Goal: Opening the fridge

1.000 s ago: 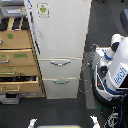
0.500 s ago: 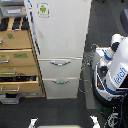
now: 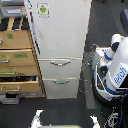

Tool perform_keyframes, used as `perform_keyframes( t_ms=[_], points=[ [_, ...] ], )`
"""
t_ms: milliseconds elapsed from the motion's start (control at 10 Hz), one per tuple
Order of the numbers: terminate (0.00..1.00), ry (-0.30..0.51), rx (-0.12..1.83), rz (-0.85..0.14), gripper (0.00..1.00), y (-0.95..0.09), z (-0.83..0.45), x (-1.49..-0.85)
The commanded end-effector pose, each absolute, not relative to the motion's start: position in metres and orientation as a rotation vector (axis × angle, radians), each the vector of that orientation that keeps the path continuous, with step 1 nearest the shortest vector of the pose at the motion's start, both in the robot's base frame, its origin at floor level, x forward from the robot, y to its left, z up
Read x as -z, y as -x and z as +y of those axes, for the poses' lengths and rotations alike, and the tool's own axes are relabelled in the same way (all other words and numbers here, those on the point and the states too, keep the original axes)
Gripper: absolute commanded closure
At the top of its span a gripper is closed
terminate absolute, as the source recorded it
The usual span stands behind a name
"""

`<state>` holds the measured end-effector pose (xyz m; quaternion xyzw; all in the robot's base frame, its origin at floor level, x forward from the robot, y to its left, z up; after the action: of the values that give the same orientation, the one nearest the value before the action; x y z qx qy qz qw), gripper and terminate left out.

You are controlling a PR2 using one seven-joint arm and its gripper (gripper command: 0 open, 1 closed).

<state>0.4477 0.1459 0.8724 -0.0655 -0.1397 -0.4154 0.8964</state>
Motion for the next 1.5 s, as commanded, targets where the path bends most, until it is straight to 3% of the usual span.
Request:
perform_keyframes(
  t_ms=[100,200,300,400,1200,1500],
  points=[
    [0.00,0.122,0.773,-0.374,0.00,-0.564,0.114,-0.943],
    [0.00,0.126,0.736,-0.371,0.00,-0.583,0.116,-0.958],
    [0.00,0.175,0.712,-0.246,0.00,-0.605,0.117,-0.968],
    [0.00,0.237,0.675,-0.208,0.00,-0.627,0.123,-0.985],
    [0.00,0.092,0.571,-0.288,0.00,-0.752,0.141,-1.096],
    [0.00,0.125,0.481,-0.277,0.00,-0.793,0.154,-1.124]
  ],
)
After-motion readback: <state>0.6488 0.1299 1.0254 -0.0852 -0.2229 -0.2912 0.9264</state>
